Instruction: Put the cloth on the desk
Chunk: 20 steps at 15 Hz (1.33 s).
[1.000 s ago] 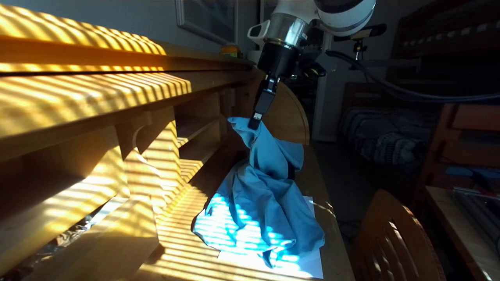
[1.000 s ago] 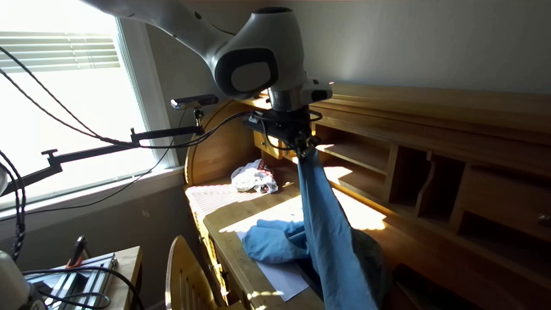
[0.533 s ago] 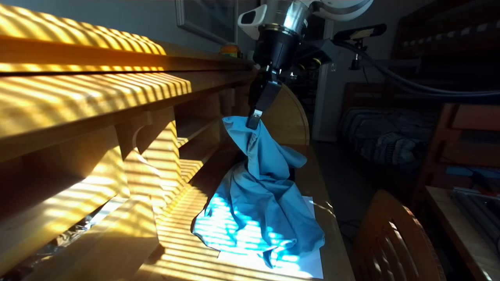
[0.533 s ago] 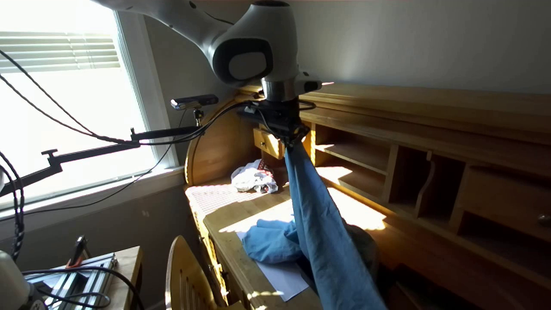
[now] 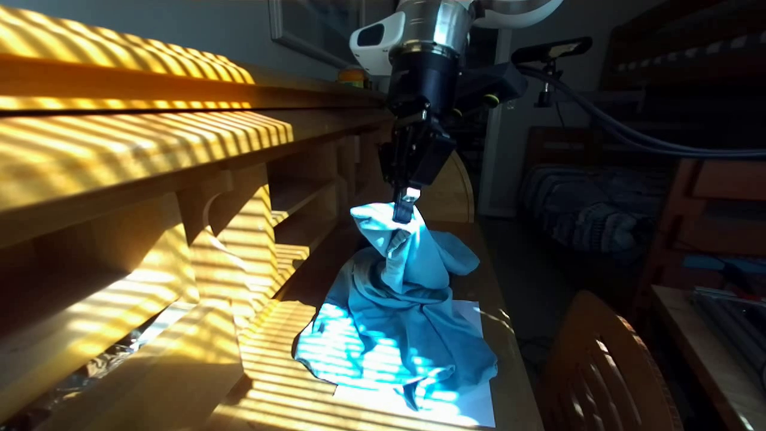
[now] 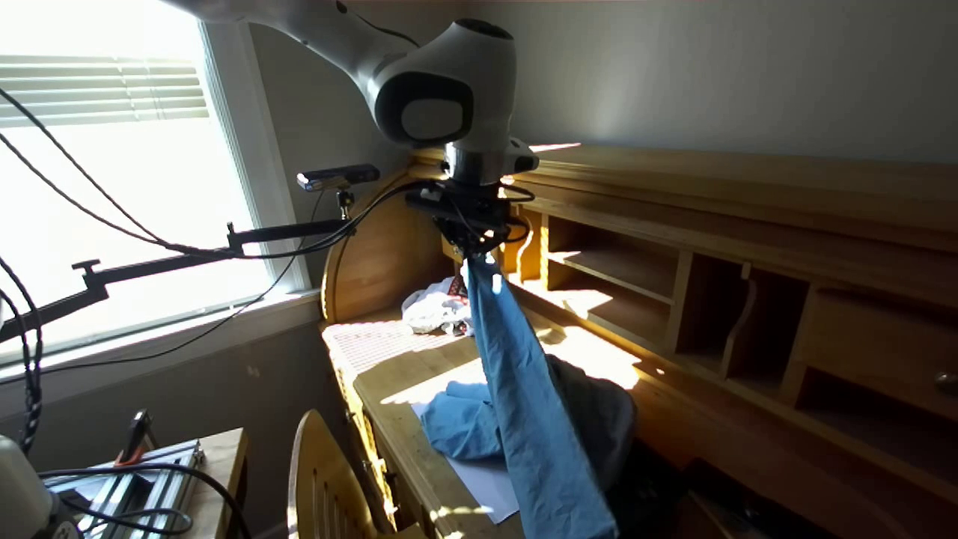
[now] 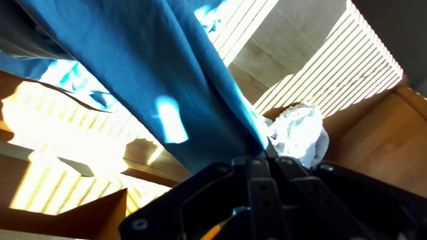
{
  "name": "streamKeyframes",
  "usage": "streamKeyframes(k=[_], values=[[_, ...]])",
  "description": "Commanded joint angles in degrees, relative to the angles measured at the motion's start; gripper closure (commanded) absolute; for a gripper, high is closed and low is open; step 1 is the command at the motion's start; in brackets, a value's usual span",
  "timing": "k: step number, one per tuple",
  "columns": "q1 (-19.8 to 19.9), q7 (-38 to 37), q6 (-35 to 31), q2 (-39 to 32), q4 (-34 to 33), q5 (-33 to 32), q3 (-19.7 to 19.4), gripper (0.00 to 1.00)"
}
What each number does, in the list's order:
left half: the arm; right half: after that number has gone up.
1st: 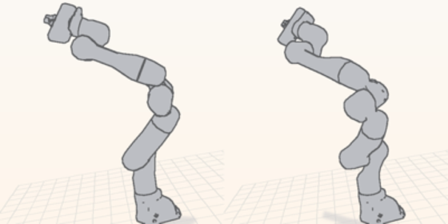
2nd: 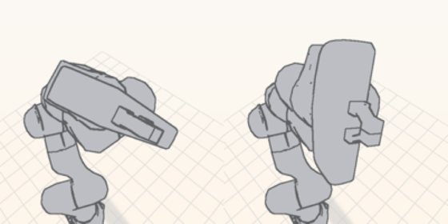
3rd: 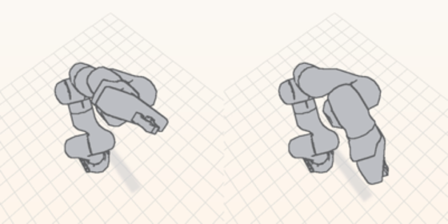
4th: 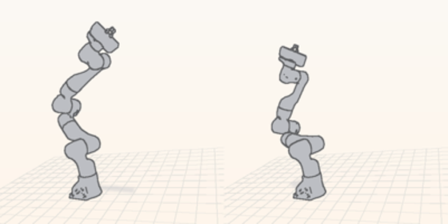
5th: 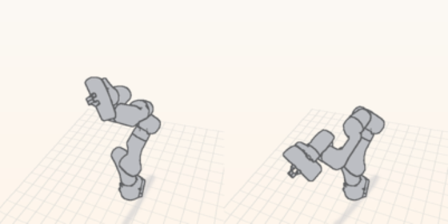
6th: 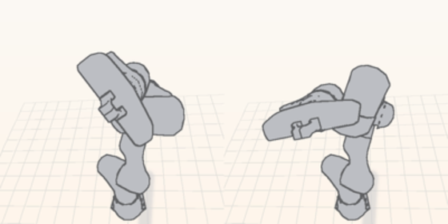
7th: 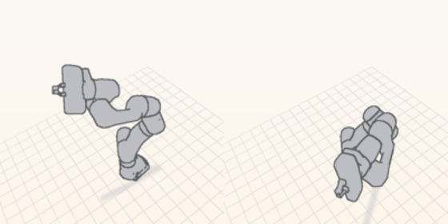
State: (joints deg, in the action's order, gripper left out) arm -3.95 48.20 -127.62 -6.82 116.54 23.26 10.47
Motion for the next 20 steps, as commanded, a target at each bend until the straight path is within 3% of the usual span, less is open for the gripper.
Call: streamKeyframes(k=[1,4,10,13,20], values=[[-0.5,-2.13,1.2,-3.0,-2.17,-4.98,-1.1,0.67],[0.28,-9.28,-4.2,-2.84,0.62,-12.18,-3.65,0.46],[4.08,-21.89,-8.23,-5.66,2.3,-14.9,-8.82,0.03],[5.15,-24.6,-10.8,-8.01,2.74,-16.11,-9.72,0.0],[6.77,-17.06,-21.96,-13.91,3.97,-23.9,-8.59,0.0]])
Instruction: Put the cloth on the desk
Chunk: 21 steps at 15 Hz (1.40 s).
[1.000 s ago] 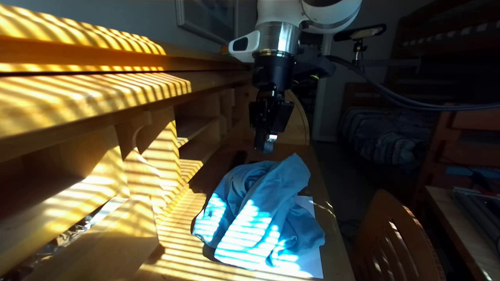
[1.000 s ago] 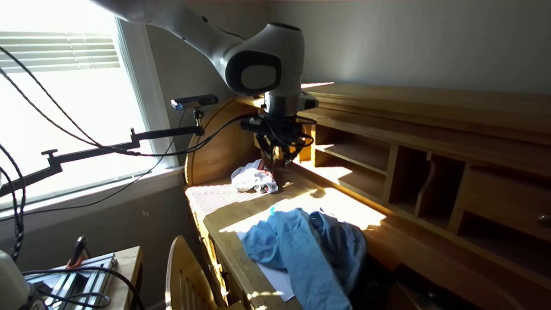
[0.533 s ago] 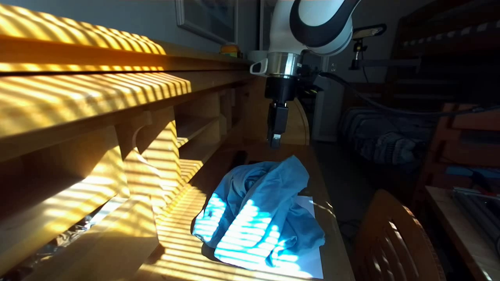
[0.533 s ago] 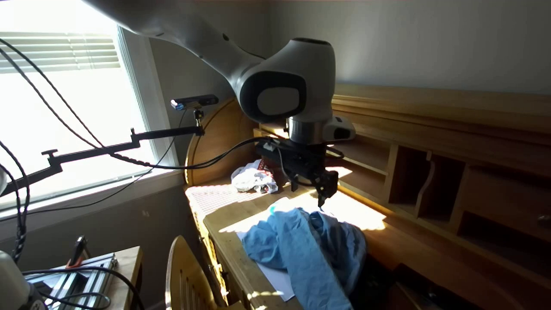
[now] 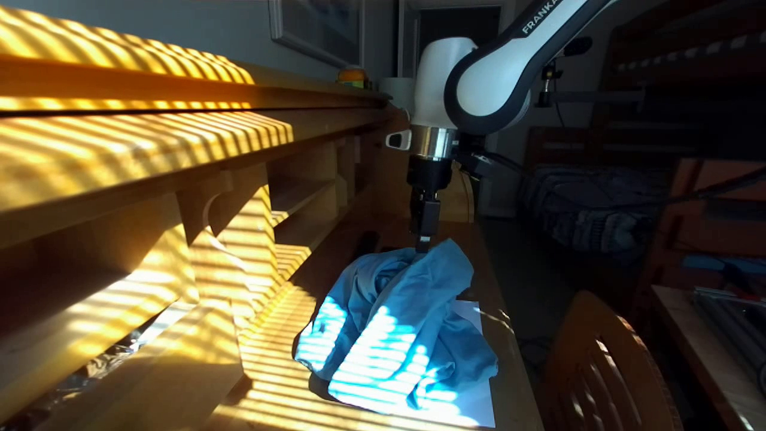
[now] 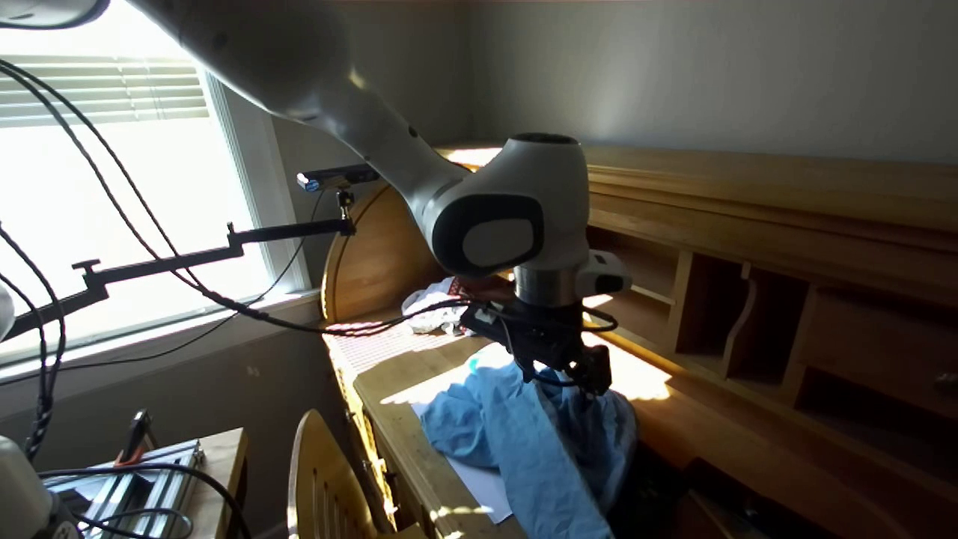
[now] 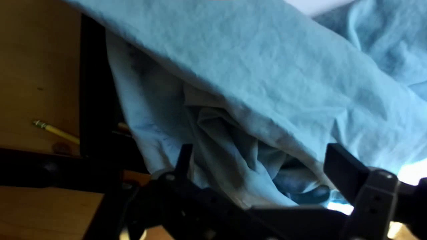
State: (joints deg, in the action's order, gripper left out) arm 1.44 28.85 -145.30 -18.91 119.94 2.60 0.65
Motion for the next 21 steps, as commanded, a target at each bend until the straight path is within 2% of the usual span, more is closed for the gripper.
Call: streamKeyframes(k=[1,2,3,5,13,14,18,21], values=[[1.74,3.15,-5.57,-2.59,0.44,-3.63,1.59,0.0],[1.98,3.63,-6.45,-3.27,0.21,-4.1,1.85,0.1],[2.38,4.56,-7.21,-3.87,0.07,-4.19,2.31,0.14],[3.0,5.88,-7.92,-5.15,-0.51,-4.18,3.08,0.41],[5.38,7.46,-5.96,-6.67,-1.54,-1.9,7.06,0.97],[6.13,8.42,-4.78,-6.03,-1.55,-0.61,8.28,1.0],[9.05,13.18,0.18,-3.74,-2.48,5.24,13.08,1.0],[9.01,16.15,4.15,-0.81,-3.3,9.08,14.08,1.0]])
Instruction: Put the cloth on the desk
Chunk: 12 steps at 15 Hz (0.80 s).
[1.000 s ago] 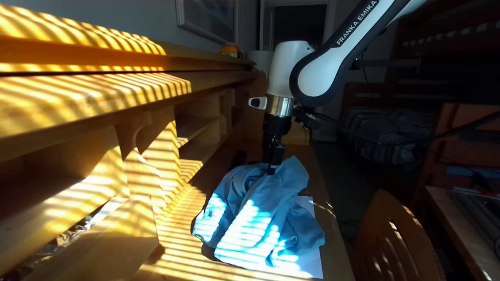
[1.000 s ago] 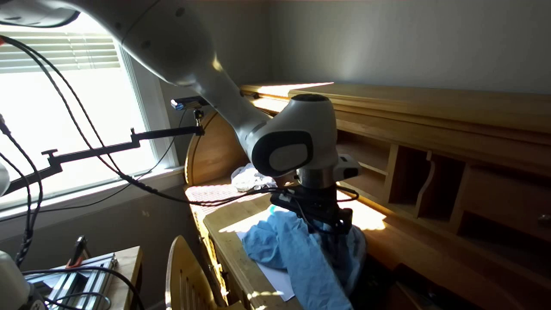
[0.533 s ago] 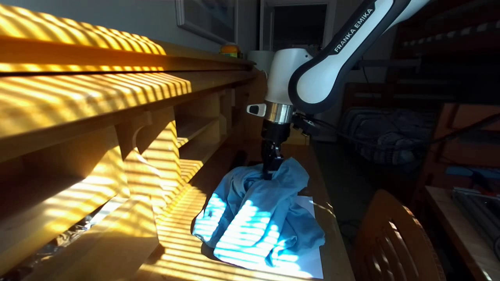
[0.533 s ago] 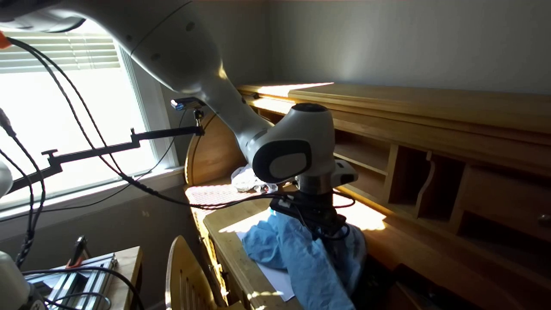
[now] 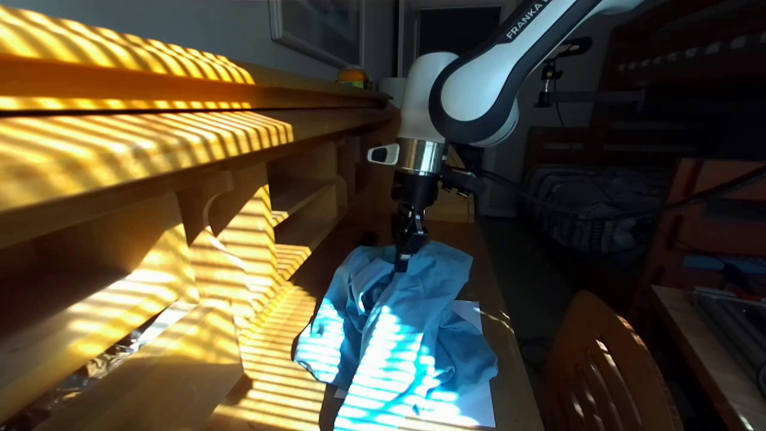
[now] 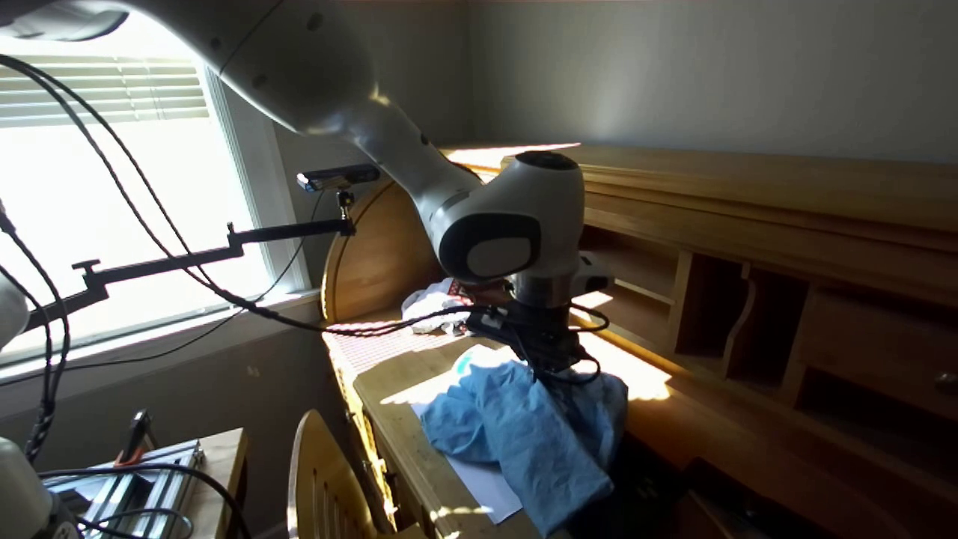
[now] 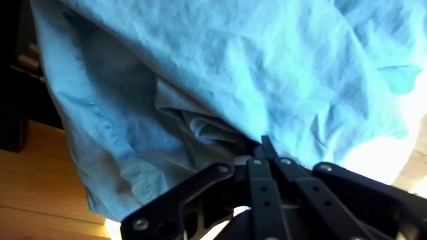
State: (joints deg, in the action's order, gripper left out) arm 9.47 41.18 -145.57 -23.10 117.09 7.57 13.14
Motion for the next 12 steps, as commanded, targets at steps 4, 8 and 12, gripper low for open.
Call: streamKeyframes(k=[4,8,12], values=[[-0.51,6.8,8.97,6.79,-1.5,8.06,1.27,1.0],[-2.89,8.39,12.58,8.17,-2.76,9.57,0.55,1.0],[-5.64,8.8,14.54,7.92,-4.4,8.53,0.4,1.0]])
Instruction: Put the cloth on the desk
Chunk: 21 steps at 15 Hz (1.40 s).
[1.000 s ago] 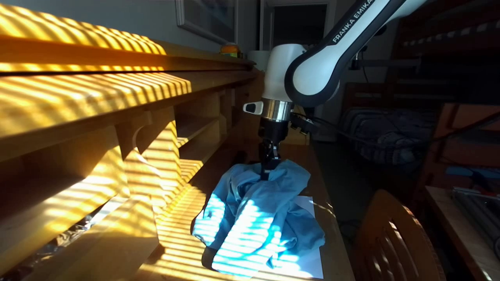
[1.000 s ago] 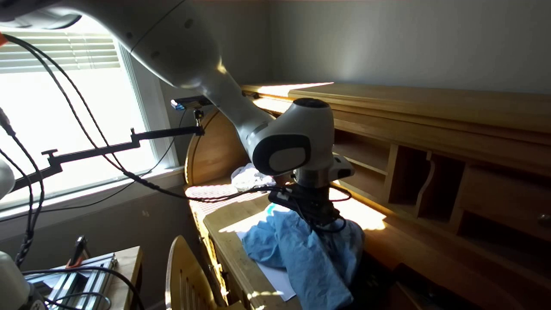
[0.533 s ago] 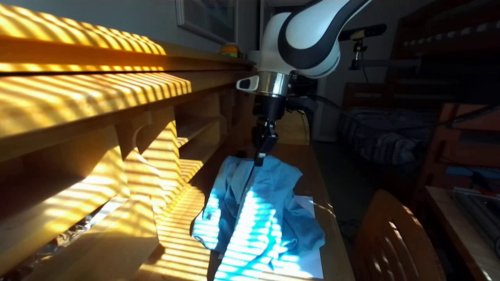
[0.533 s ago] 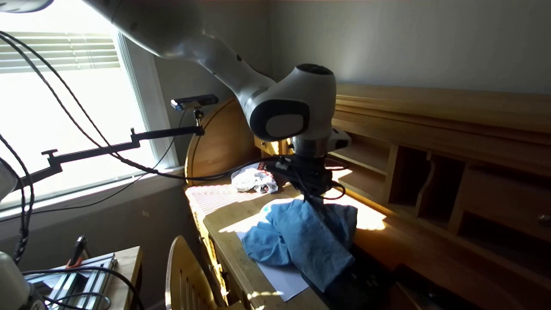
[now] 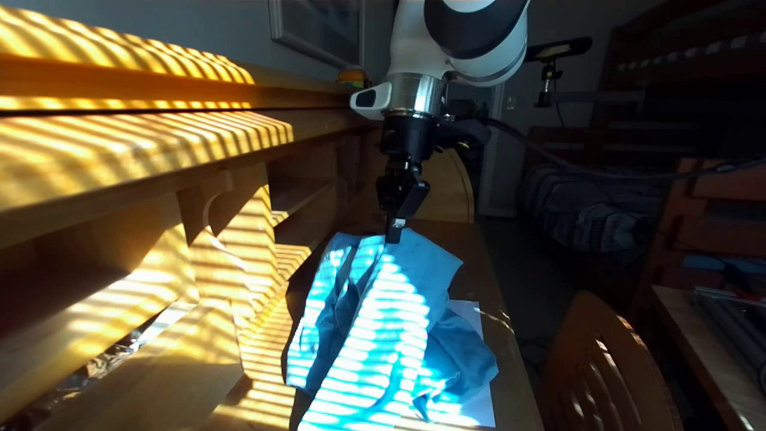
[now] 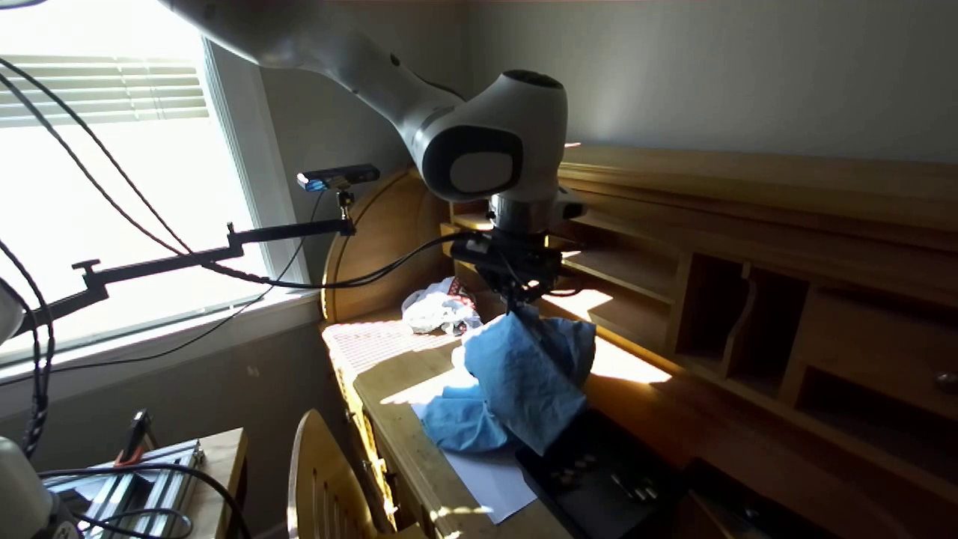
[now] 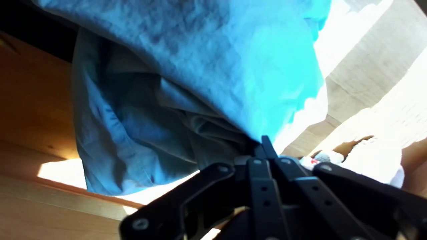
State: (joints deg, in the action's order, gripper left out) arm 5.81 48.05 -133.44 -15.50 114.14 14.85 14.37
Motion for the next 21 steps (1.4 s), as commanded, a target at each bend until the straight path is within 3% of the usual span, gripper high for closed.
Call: streamKeyframes(k=[1,10,14,17,21], values=[[-2.51,2.36,2.73,-0.16,-2.04,1.41,-0.71,1.0],[-4.07,7.01,4.42,-5.58,-5.67,4.65,0.34,1.0],[-5.06,6.37,6.56,-7.62,-6.65,2.78,-0.3,1.0],[-5.91,4.88,6.24,-8.79,-7.22,1.38,-0.7,1.0],[-9.26,-6.08,1.03,-9.26,-6.27,-2.7,-3.39,1.0]])
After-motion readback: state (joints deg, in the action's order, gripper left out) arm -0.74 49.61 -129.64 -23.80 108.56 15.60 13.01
